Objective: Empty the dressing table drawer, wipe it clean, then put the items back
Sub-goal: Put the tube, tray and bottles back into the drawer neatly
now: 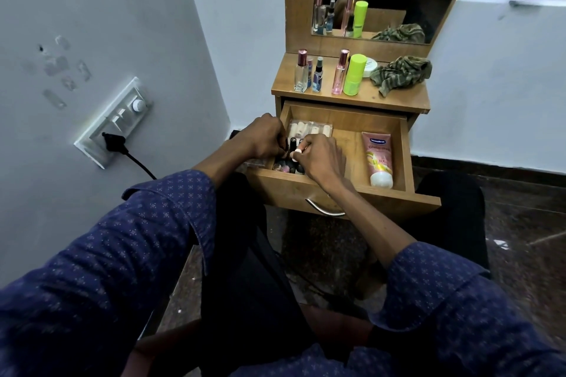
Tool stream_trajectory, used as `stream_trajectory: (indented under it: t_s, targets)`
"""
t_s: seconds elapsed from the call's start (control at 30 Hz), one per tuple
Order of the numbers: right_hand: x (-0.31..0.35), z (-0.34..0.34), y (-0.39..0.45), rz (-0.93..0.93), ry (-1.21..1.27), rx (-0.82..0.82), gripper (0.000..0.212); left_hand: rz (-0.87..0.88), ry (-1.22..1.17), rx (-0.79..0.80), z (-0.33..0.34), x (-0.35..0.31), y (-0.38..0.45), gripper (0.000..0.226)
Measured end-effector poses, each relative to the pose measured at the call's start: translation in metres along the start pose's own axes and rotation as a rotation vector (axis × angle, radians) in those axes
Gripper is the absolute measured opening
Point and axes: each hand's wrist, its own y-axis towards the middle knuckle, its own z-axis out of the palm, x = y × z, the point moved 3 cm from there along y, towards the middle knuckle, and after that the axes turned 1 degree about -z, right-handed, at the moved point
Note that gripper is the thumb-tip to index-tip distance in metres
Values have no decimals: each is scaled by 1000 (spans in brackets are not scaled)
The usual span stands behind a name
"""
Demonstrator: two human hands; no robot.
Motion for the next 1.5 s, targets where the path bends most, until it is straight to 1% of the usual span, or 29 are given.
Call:
stream_trajectory:
  t_s: [0.1,0.2,0.3,0.5,0.67,0.83,0.97,1.17,1.27,1.3,1.4,1.43,1.5]
  targets:
    - [2,0,-1,-48,-11,22,11,-18,-5,2,1,0,1,12]
    - [3,0,-2,-84,-1,45,12,-34,-5,0,3,-1,2,12]
    - [5,0,-2,-133,5,73,16,-49,6,0,3,-1,2,13]
    - [12,1,-3,-211,31,115,31,-65,22,-3,4,-2,3,13]
    - [13,3,-1,-198,69,120,30,-68,33,-11,6,-2,4,15]
    - [9,6,0,-175,179,155,22,-56,47,-6,7,0,5,15]
    - [4,5,2,-156,212,155,22,-45,50,-6,9,1,6,15]
    - [-7,0,-1,-178,180,104,20,-48,4,14,7,1,3,14]
    - [-17,-2,-4,-109,109,105,24,-50,10,19,7,1,1,14]
    - [-20,-2,-4,-79,81,113,21,-55,14,19,6,1,1,14]
    - [-21,-4,-2,-24,46,211,14,-68,19,19,6,0,-1,14]
    - [-19,-4,-1,-18,63,262,14,-73,19,17,6,-1,-1,14]
    - [-15,-4,1,4,128,357,22,-81,25,13,6,-3,-2,14]
